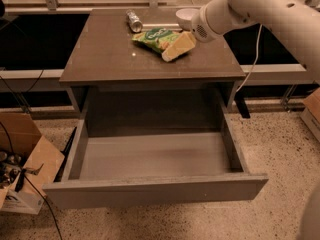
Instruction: Place green rice chip bag into top drawer
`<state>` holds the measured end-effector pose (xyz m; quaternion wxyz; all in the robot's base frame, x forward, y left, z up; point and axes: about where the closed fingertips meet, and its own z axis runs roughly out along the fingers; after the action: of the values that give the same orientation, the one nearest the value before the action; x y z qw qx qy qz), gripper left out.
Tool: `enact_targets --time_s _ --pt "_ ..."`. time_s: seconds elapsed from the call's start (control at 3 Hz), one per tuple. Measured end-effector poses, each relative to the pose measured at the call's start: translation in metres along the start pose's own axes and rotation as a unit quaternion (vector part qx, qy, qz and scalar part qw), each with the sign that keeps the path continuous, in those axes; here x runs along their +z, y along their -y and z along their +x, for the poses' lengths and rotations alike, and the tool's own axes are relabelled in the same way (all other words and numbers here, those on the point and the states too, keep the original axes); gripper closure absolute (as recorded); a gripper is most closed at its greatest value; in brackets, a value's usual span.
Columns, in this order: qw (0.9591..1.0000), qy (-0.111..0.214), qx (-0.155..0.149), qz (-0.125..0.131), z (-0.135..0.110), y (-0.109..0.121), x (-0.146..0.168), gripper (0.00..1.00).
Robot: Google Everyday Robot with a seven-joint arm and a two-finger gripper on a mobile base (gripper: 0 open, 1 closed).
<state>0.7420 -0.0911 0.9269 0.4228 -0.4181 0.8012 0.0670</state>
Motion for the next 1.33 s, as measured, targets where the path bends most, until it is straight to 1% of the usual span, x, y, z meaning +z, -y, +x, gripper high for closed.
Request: enact_targets --time_s 0.33,0.67,1.0,1.33 --pt "0.9977 0.02 0.064 0.013 0.012 0.037 0.054 0.0" --pt "0.9927 0.039 0.113 0.007 0.025 0.056 0.084 0.0" --pt "0.9872 0.069 0.143 -0.017 0.023 0.063 0.117 0.0" --pt "0.9805 0.104 0.163 -0.037 0.018 0.068 0.135 0.27"
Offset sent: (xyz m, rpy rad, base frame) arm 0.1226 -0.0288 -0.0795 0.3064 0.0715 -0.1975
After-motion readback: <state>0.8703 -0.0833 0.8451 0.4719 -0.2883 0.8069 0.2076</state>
